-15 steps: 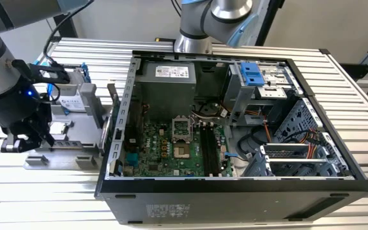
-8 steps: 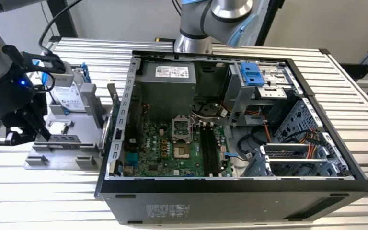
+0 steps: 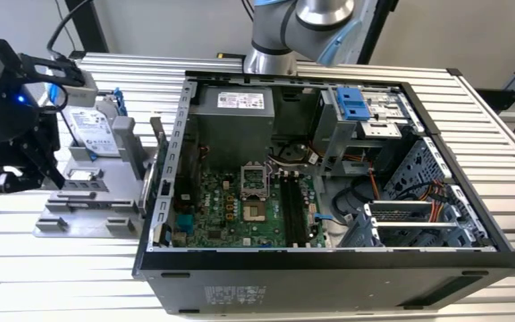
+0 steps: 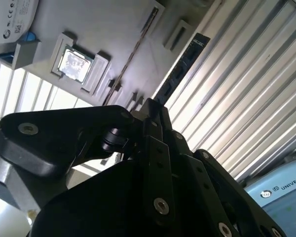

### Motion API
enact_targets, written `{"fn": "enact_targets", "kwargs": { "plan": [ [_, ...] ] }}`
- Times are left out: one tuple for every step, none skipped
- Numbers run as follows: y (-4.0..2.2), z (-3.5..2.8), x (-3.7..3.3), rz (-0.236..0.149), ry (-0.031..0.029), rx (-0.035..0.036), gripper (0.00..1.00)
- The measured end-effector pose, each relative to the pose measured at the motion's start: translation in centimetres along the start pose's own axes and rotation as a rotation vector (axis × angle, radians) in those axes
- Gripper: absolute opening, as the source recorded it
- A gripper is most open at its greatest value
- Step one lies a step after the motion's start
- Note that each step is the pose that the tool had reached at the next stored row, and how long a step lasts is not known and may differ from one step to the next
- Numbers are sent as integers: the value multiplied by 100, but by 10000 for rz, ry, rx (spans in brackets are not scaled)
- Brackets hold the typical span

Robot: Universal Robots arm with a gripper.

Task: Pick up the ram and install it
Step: 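Pick up the ram and move it above insertion slot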

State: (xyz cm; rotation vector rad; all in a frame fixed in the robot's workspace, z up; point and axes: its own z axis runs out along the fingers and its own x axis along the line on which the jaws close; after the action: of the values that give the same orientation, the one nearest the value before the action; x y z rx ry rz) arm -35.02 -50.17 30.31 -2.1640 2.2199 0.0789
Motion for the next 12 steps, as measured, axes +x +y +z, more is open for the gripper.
{"fn": "enact_targets", "kwargs": {
  "plan": [
    [1, -25, -2, 1, 0, -1, 0],
    [1, -51, -3, 0, 0, -1, 0],
    [1, -77, -5, 0, -1, 0, 0],
    [1, -104, -7, 0, 0, 0, 0],
    [1, -130, -8, 0, 0, 0, 0],
    [2, -160, -10, 0, 0, -1, 0],
    [2, -185, -12, 0, 1, -1, 0],
    [2, -213, -14, 0, 0, 0, 0],
    [2, -237, -15, 0, -1, 0, 0],
    [2, -265, -17, 0, 0, -1, 0],
    [3, -293, -19, 0, 1, -1, 0],
    [3, -322, -21, 0, 0, 0, 0]
  ]
}}
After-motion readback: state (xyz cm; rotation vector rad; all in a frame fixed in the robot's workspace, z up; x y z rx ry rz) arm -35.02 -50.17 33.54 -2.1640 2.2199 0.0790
